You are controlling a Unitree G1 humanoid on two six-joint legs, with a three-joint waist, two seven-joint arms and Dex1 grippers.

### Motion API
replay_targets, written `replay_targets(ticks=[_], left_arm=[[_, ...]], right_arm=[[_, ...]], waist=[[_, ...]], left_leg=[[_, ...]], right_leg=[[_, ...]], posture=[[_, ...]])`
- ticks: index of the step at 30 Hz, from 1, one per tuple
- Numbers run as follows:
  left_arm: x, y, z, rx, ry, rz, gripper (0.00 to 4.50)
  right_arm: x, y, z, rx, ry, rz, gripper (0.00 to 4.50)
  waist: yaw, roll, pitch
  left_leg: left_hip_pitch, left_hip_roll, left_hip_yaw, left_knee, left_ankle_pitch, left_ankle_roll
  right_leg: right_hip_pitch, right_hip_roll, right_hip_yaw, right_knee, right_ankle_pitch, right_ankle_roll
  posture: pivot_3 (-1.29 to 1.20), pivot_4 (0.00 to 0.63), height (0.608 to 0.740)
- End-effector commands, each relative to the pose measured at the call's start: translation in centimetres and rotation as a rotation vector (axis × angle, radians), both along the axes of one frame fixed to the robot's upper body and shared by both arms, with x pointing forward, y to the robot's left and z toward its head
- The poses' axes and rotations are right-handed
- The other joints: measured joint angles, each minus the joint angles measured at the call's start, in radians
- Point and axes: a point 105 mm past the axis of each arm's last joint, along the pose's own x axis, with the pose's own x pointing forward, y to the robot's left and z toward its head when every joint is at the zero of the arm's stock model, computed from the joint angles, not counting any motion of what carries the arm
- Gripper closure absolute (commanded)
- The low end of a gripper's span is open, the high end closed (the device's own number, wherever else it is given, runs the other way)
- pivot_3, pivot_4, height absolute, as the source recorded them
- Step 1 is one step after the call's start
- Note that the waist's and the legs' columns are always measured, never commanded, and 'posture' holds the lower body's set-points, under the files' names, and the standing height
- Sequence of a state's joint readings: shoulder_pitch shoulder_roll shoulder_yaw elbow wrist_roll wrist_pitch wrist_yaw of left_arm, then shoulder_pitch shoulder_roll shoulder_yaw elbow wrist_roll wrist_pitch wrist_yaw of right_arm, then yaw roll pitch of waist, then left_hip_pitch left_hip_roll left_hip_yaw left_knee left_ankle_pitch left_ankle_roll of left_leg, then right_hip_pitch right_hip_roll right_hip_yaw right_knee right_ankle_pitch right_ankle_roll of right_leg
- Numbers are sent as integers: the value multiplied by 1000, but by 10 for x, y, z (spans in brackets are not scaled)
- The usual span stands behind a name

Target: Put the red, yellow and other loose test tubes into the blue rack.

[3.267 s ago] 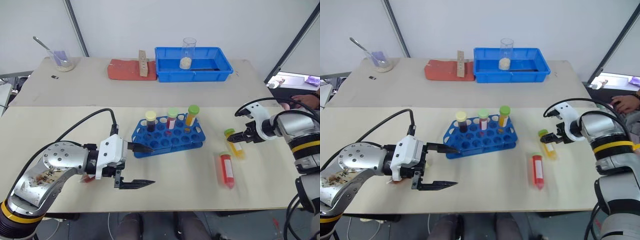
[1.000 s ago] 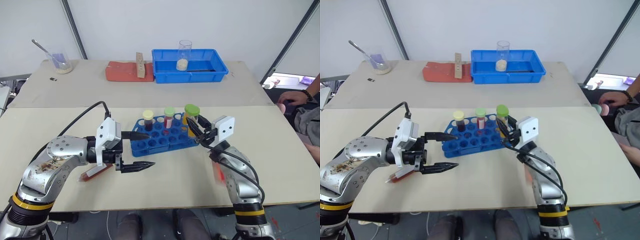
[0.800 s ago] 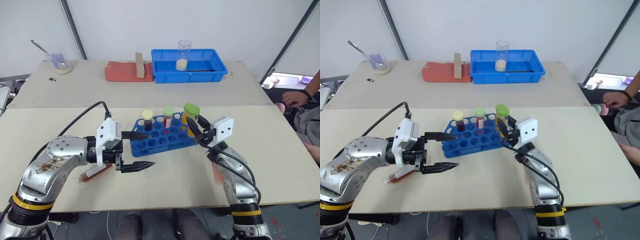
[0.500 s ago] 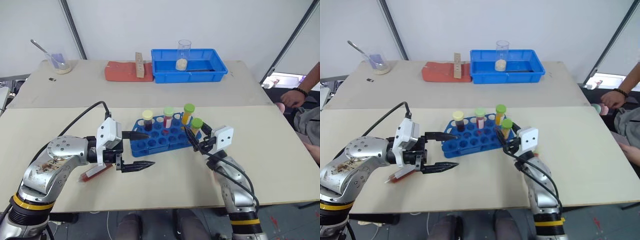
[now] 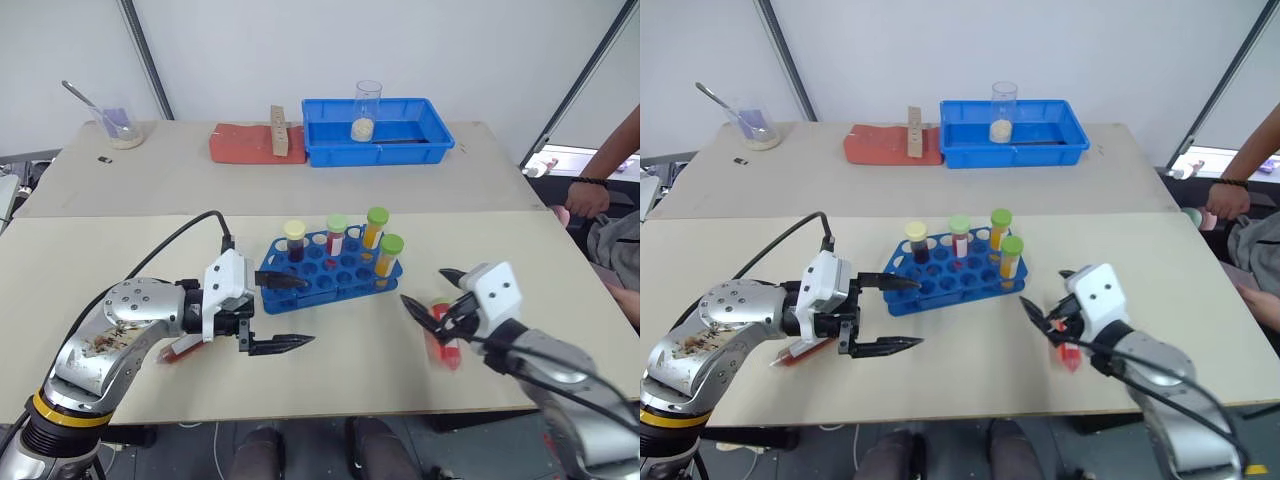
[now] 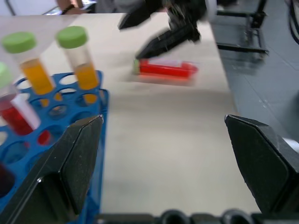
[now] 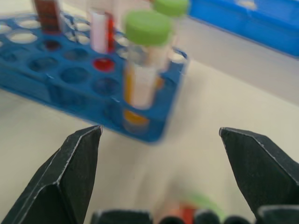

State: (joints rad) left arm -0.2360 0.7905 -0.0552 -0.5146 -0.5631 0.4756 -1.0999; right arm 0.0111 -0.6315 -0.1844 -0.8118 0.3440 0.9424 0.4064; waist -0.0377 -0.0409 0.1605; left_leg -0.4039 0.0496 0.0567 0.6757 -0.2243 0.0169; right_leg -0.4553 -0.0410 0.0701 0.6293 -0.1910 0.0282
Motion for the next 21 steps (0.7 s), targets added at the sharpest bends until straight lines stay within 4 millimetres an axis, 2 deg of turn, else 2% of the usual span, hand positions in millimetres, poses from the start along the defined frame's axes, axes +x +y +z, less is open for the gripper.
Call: replay_targets(ticks=[1,6,13,21], left_arm=[[-13,-5,3,19,-28,-100,0],[-19,-9,-2,45,-36,-161,0],[-17,-19,-1,29,-41,-179,0],[-17,-19,-1,35,-43,-177,0]], right_arm=[[-3,-14,9,-43,120,-91,35],[0,-29,-2,11,372,-157,35],[15,-46,-23,51,561,-219,35],[33,-36,-39,75,714,-211,35]], waist=[[-1,0,0],[0,0,0],[3,-1,0],[-9,-1,0]], left_leg=[[0,0,0,0,0,0],[-2,0,-1,-1,0,0],[-5,-2,-1,0,-1,1],[-4,-2,-2,0,0,1]], right_leg=[[0,0,0,0,0,0],[0,0,0,-2,-1,0],[0,-1,1,-5,0,3],[0,0,2,-4,0,3]], posture=[[0,150,740],[0,150,740],[0,150,740],[0,150,740]])
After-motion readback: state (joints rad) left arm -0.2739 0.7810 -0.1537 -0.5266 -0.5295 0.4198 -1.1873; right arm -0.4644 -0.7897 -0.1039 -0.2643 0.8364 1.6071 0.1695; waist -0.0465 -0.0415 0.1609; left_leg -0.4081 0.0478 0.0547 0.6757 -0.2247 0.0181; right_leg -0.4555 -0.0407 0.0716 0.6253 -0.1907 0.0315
